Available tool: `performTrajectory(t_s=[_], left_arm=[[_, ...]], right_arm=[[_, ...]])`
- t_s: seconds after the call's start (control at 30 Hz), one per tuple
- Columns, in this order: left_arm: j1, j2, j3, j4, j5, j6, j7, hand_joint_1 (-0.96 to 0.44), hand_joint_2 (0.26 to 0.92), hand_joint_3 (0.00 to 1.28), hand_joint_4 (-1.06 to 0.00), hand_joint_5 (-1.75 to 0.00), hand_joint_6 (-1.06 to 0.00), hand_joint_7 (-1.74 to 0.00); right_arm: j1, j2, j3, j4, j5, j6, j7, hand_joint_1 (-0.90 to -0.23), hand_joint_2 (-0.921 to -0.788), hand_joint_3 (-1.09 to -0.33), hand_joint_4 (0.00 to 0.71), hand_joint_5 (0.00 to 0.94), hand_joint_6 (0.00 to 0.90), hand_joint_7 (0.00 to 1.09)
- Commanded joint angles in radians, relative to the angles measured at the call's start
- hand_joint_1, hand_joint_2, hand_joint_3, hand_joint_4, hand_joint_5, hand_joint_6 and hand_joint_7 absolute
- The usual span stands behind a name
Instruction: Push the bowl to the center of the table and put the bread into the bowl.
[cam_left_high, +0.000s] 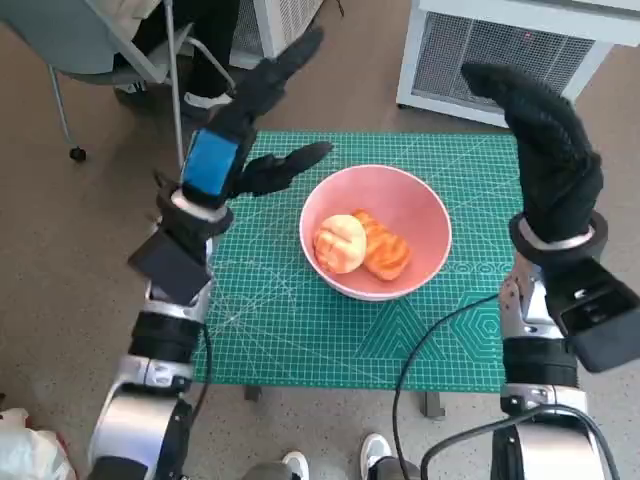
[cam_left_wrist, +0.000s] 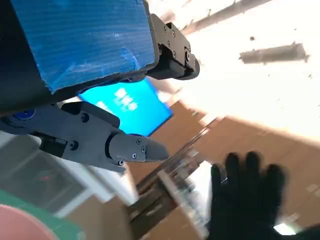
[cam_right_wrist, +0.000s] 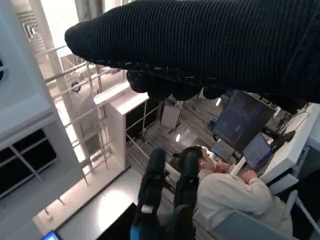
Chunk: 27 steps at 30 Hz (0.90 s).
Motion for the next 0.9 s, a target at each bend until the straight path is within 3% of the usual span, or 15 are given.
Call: performTrajectory(t_s=[0.03, 0.5, 0.9], left_arm=[[0.024, -0.021, 0.022, -0.054, -0.030, -0.021, 0.016, -0.37, 0.921, 0.36, -0.39, -0.02, -0.43, -0.07], [0.056, -0.081, 0.019, -0.080, -0.068, -0.050, 0.000, -0.41, 0.921, 0.38, -0.37, 0.00, -0.41, -0.08], [0.061, -0.088, 0.012, -0.072, -0.069, -0.065, -0.036, -0.43, 0.921, 0.39, -0.31, 0.00, -0.36, -0.06]], right_arm=[[-0.012, 0.006, 0.000, -0.004, -0.027, 0.029, -0.023, -0.604, -0.921, -0.779, 0.241, 0.001, 0.321, 0.02], [-0.031, 0.029, 0.008, -0.014, -0.028, 0.059, -0.032, -0.601, -0.921, -0.779, 0.244, 0.002, 0.320, 0.02], [-0.030, 0.027, 0.003, -0.012, -0.021, 0.066, -0.022, -0.597, -0.921, -0.756, 0.263, 0.008, 0.340, 0.03]])
